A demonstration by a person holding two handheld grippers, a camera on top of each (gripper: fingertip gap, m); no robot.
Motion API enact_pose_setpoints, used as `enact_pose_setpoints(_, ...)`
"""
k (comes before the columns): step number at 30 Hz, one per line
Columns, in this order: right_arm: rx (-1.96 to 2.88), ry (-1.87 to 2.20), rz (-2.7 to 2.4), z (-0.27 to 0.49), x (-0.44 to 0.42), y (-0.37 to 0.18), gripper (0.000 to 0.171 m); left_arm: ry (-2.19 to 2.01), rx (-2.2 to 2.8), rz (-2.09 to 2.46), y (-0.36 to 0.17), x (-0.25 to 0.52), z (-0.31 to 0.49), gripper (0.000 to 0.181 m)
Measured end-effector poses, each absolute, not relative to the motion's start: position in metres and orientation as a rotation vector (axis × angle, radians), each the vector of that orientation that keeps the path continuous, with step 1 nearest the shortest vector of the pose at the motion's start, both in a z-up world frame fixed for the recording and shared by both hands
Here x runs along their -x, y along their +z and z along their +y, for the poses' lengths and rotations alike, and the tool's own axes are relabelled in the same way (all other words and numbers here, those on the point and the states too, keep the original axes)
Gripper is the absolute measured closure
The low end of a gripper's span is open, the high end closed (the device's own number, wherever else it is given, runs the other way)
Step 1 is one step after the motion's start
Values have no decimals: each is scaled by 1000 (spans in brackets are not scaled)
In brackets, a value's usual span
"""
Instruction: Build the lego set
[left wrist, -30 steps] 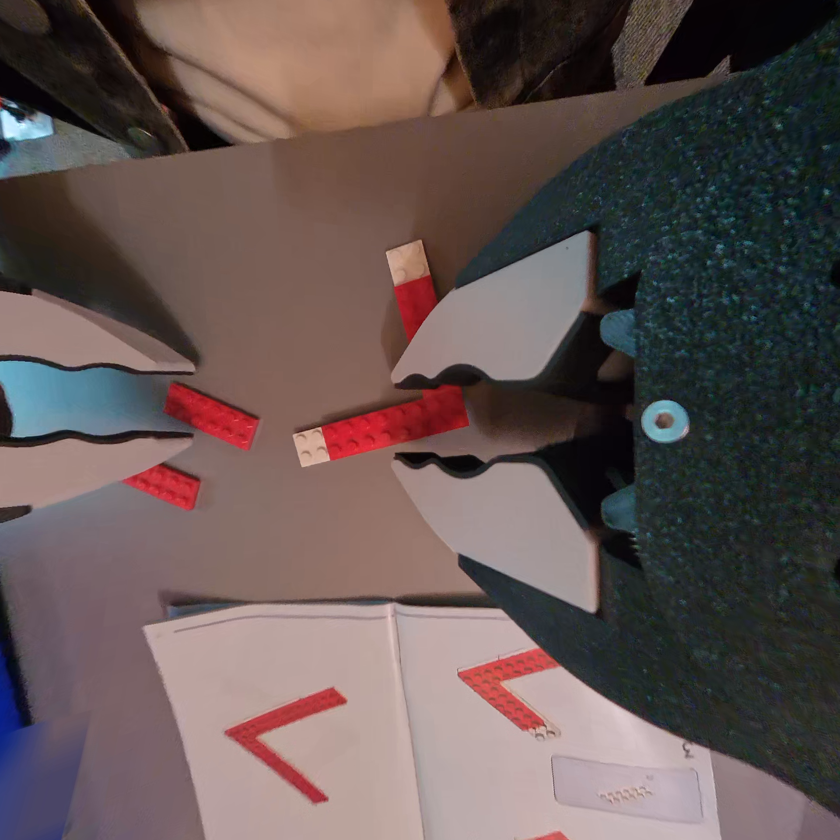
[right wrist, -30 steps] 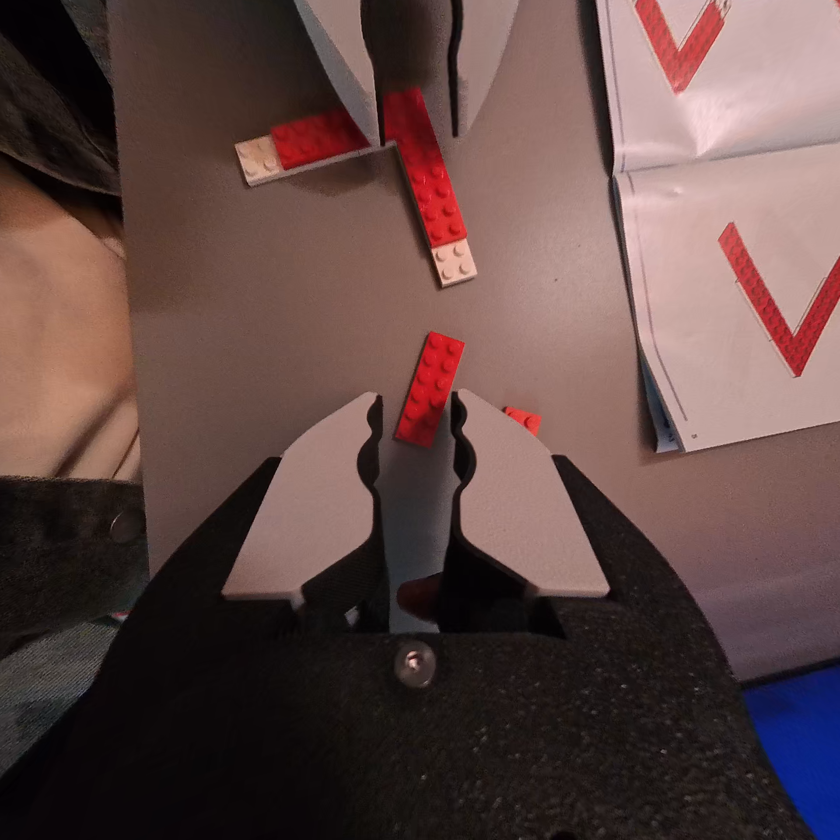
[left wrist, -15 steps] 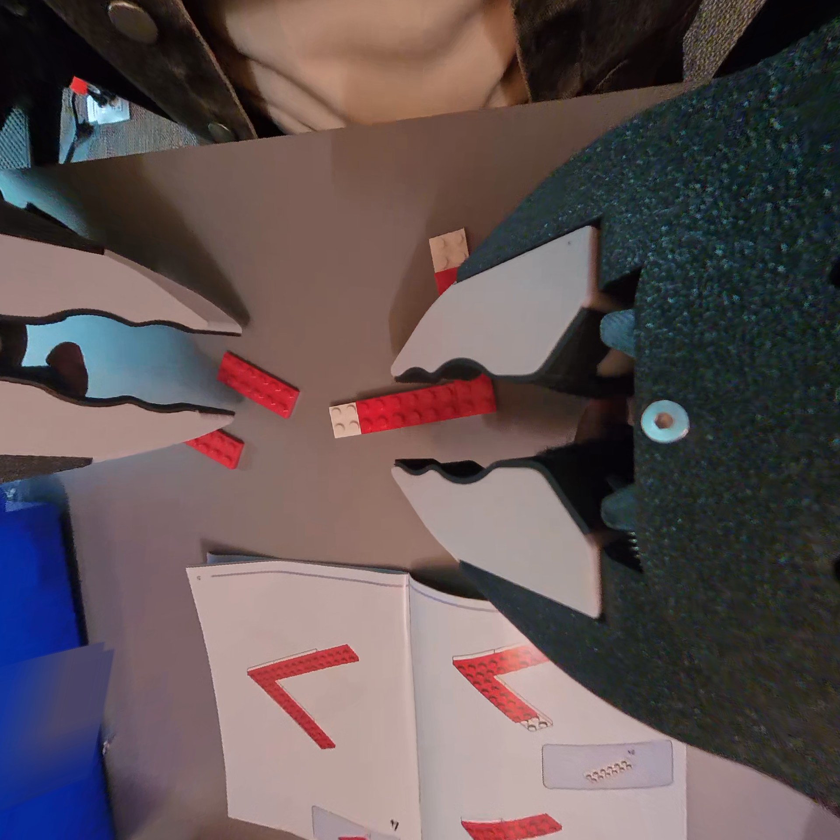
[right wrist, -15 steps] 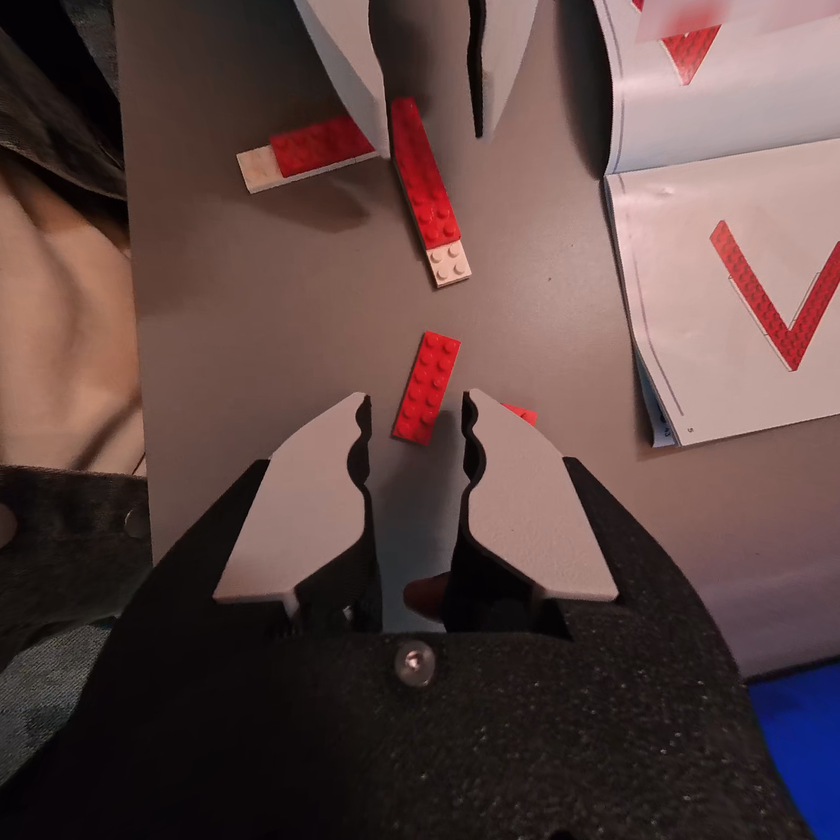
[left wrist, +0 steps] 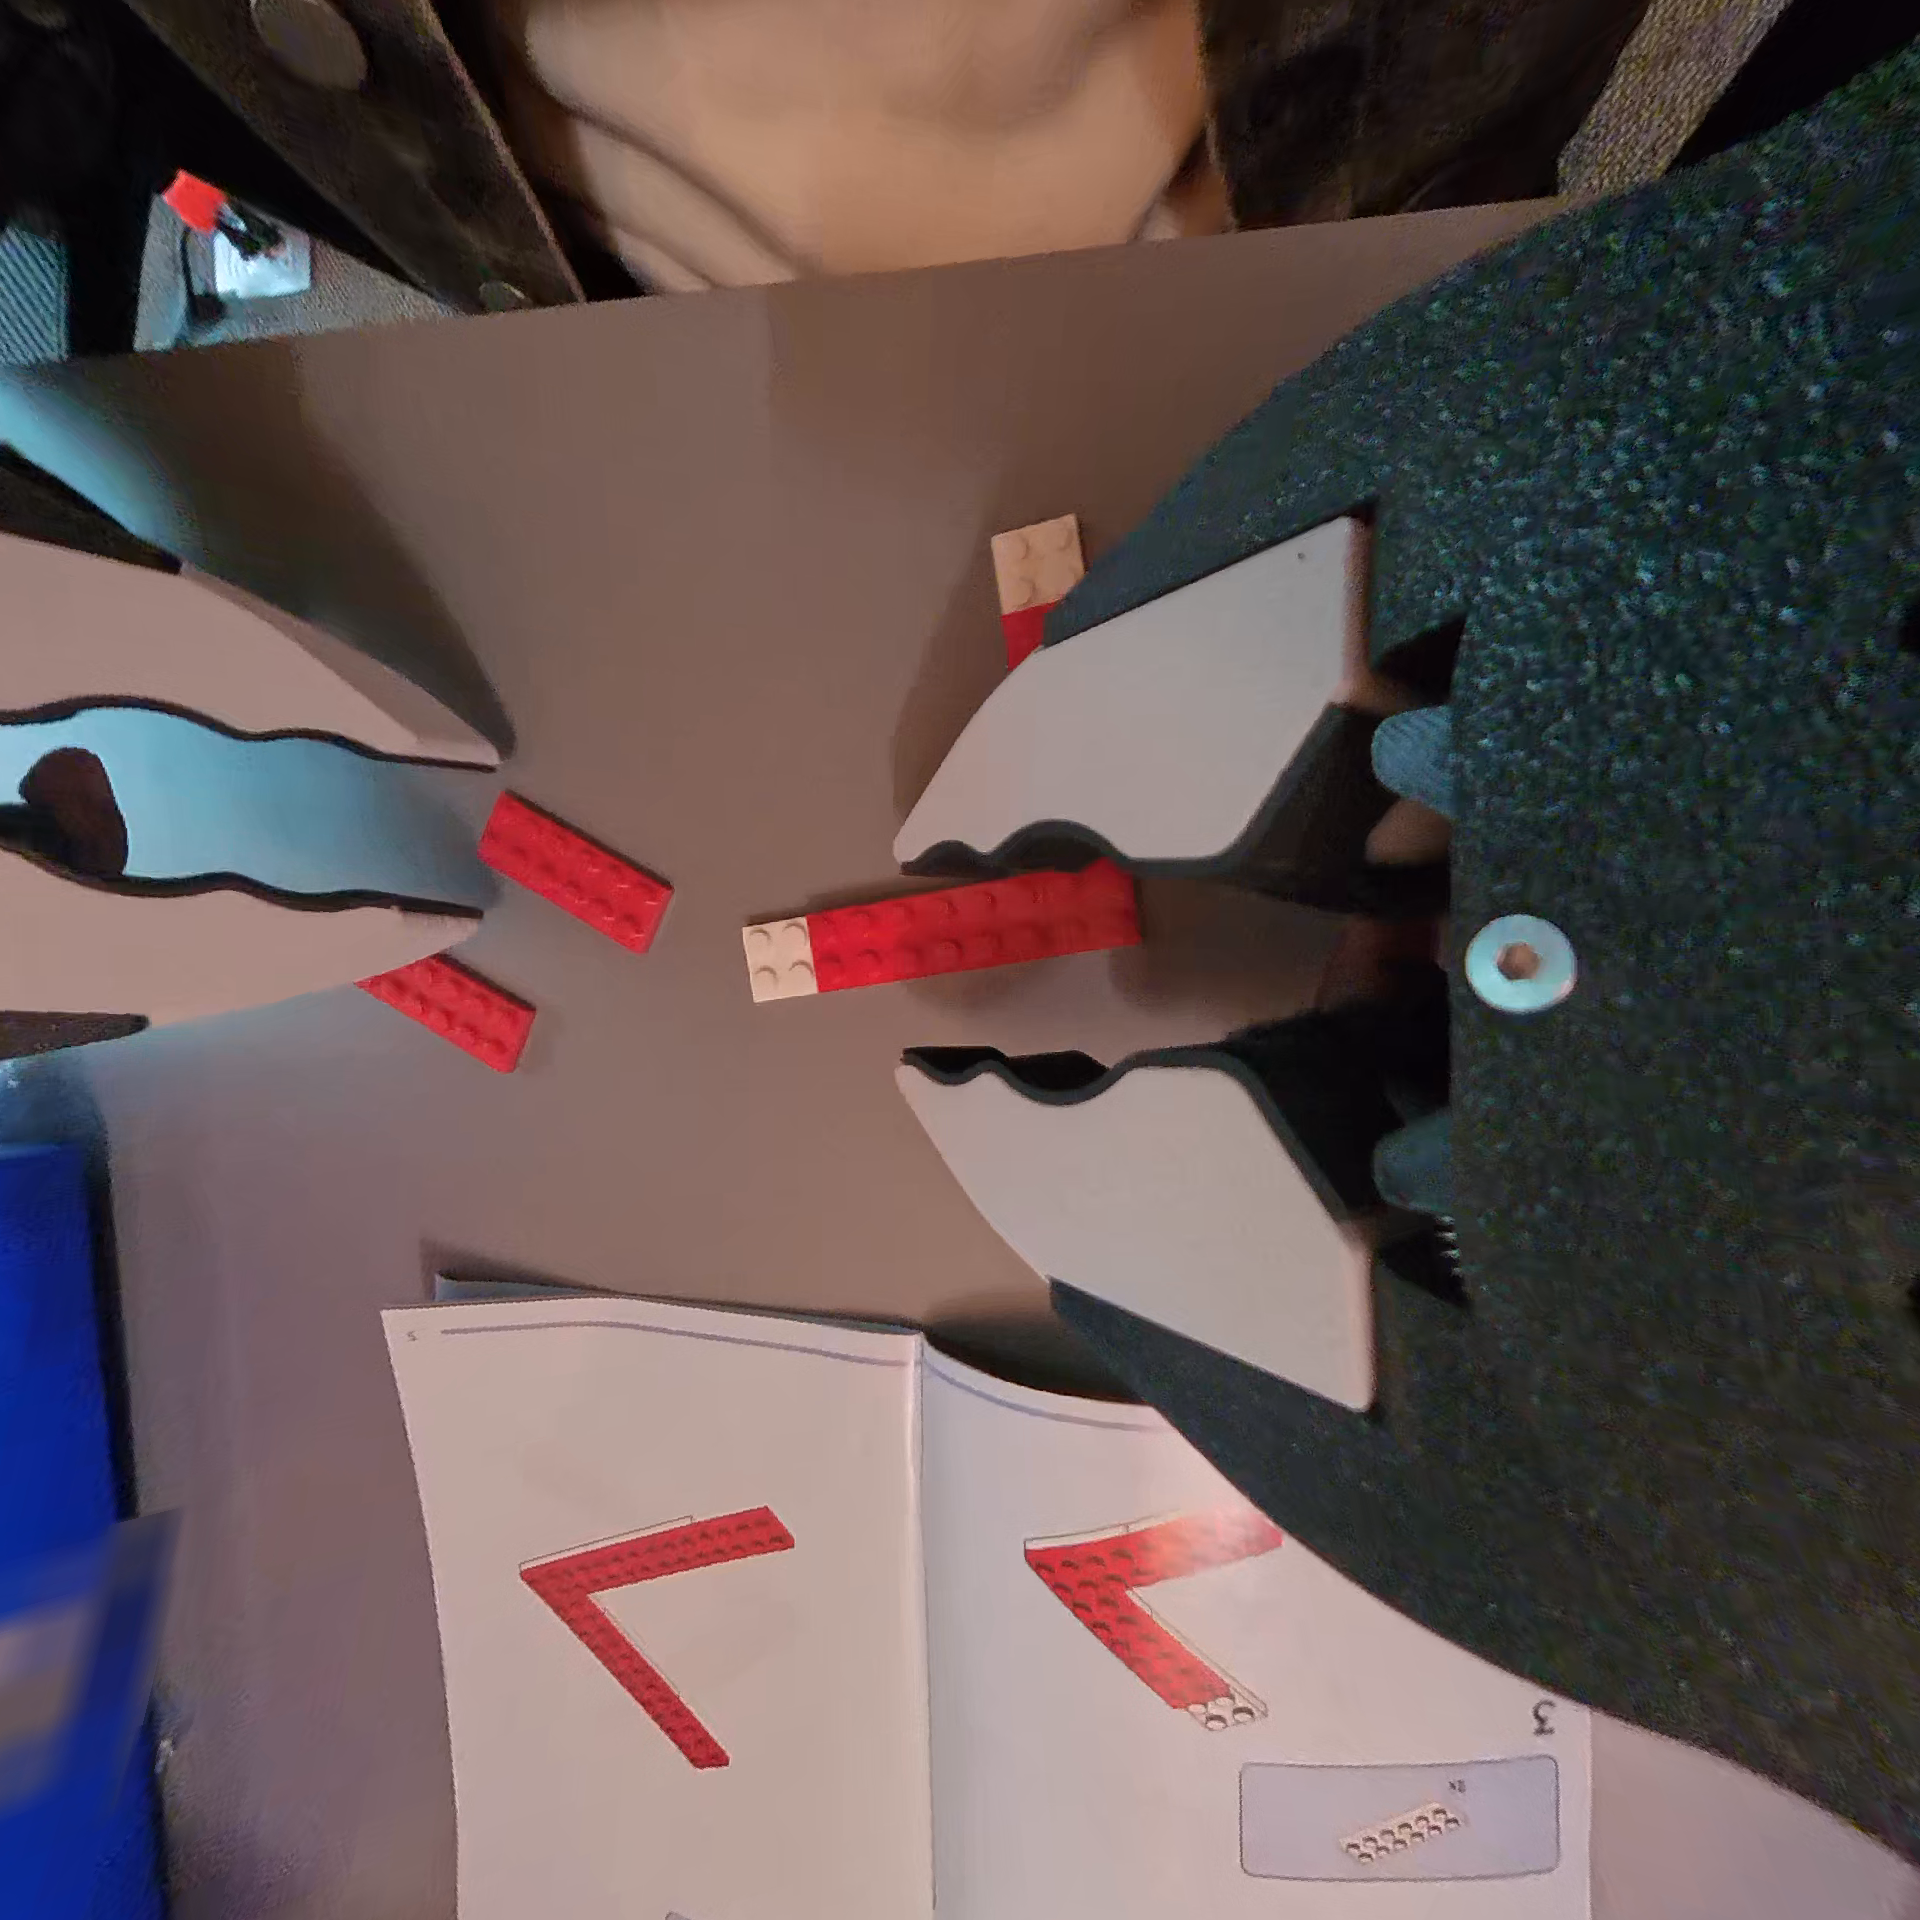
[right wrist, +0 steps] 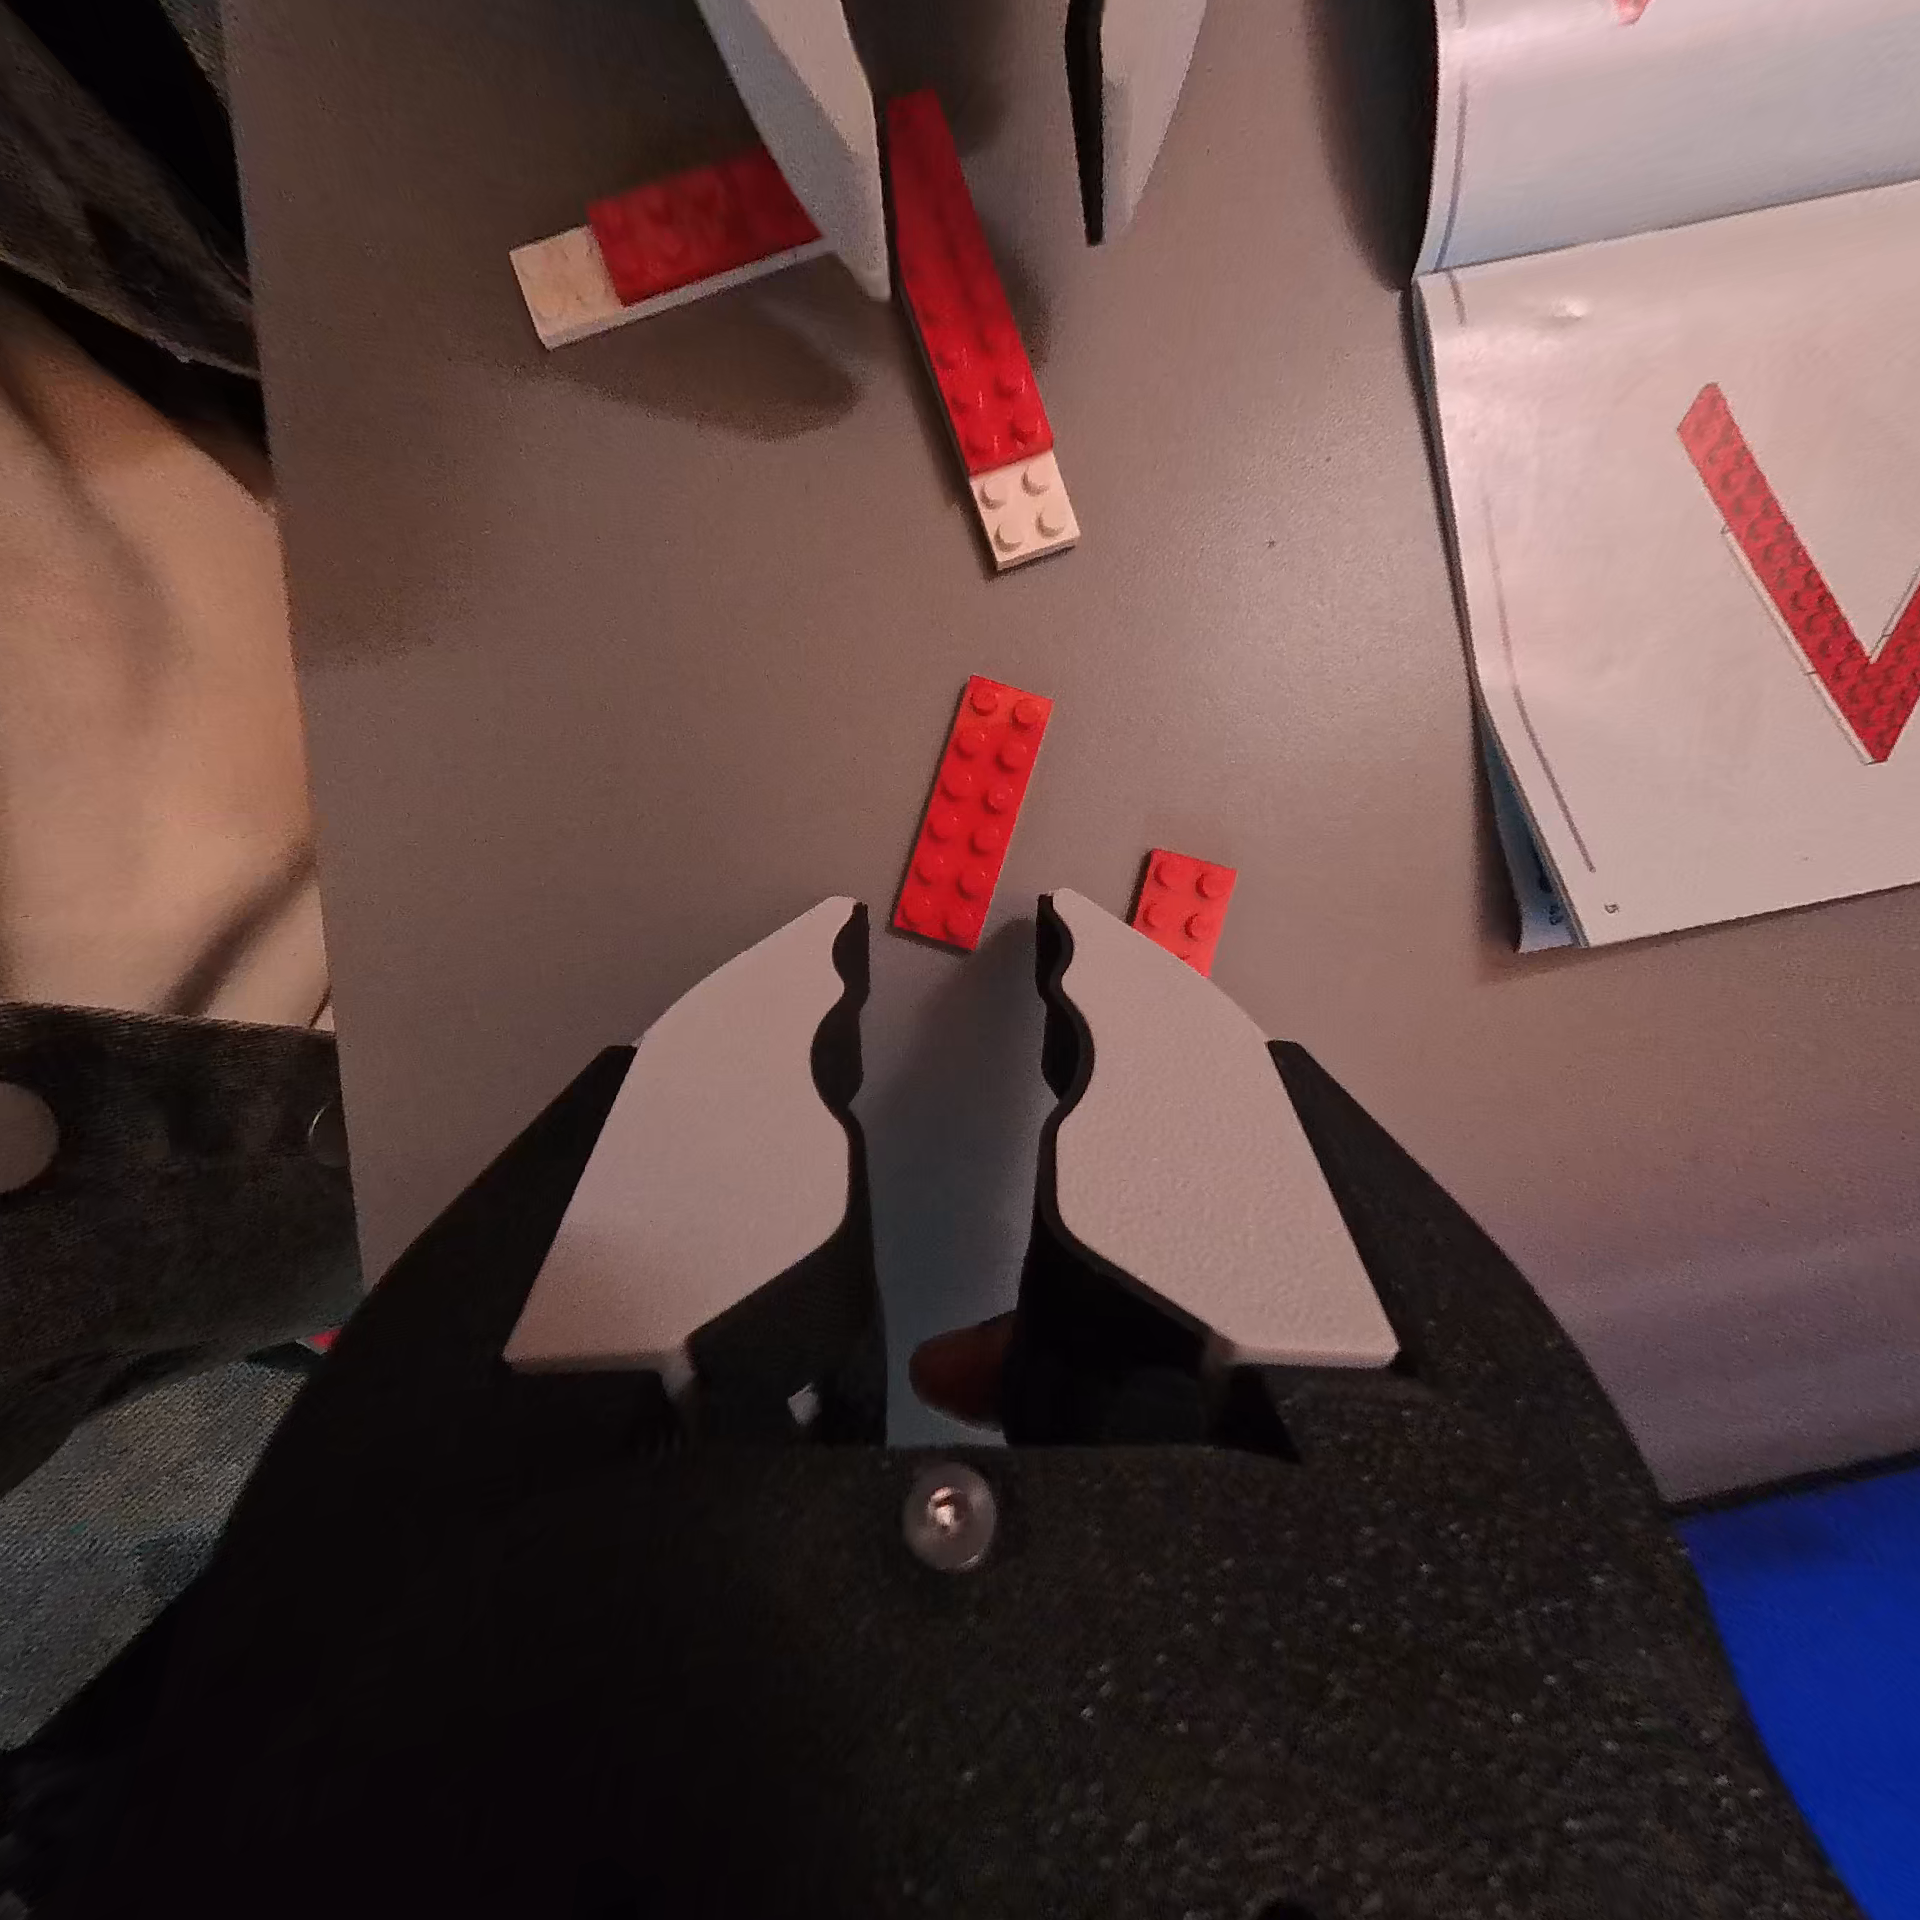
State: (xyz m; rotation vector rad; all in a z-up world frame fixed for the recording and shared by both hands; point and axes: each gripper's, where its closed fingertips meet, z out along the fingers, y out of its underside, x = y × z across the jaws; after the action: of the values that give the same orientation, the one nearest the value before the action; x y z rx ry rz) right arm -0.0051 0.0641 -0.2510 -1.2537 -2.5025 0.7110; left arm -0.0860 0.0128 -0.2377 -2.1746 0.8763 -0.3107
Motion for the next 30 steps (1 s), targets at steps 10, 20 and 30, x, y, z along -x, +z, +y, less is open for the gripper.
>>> enact_pose_setpoints(10,1245,772,-2499,54,12,-256,153,-309,2206,882,-253,71,20,165)
enact_pose_setpoints(20,1059,905,-2499,40,13,-241,154,-382,2110,1033,-253,53,10,165)
enact_pose_setpoints(30,1001,897,-2574,26,11,-249,154,-372,2067,1105,-252,41,8,165)
